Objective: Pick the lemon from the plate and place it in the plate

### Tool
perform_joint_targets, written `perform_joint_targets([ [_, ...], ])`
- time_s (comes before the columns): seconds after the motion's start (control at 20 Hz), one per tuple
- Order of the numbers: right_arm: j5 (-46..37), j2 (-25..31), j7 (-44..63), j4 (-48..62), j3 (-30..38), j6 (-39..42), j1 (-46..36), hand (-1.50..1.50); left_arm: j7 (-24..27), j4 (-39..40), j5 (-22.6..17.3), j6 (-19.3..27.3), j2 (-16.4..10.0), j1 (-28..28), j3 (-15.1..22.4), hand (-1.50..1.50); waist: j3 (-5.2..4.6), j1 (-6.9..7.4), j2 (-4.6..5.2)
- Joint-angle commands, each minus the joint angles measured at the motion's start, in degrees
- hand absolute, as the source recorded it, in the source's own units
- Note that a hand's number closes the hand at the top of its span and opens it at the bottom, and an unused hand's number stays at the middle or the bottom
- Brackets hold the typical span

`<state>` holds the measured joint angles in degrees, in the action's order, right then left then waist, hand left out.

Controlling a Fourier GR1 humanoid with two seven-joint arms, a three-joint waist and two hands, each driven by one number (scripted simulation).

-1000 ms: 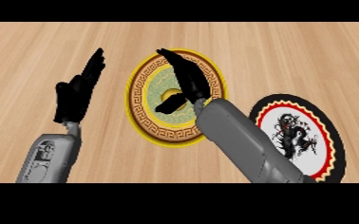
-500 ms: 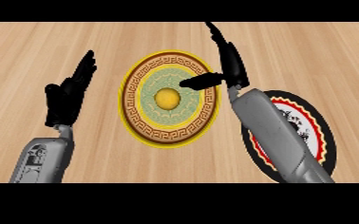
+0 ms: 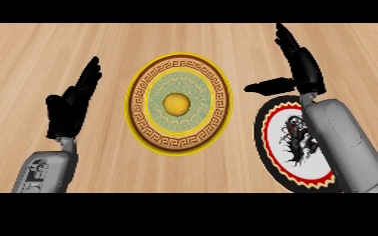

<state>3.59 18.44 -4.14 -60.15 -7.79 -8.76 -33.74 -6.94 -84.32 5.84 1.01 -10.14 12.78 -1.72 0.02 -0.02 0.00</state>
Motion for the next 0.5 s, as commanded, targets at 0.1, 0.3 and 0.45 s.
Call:
perform_joint_targets([
  [0.1, 0.69, 4.47, -9.75, 11.31, 6.71, 8.42, -1.76, -1.5, 0.73, 1.29, 0.2, -0.8, 0.58, 1.09, 0.03, 0.0, 0.01, 0.63, 0.19],
  [0.3, 0.92, 5.58, -7.58, 8.59, 9.11, 12.3, -0.65, -1.5, 1.43, 0.58, 0.72, -0.98, 0.31, -0.37, -0.82, 0.0, -0.01, 0.33, 0.04],
  [0.45, -1.23, 4.61, -13.54, 12.4, 9.18, 11.62, 2.37, -1.5, -2.93, -0.54, 1.26, -0.25, 1.04, 2.2, -0.2, 0.0, 0.0, 0.33, 0.06],
])
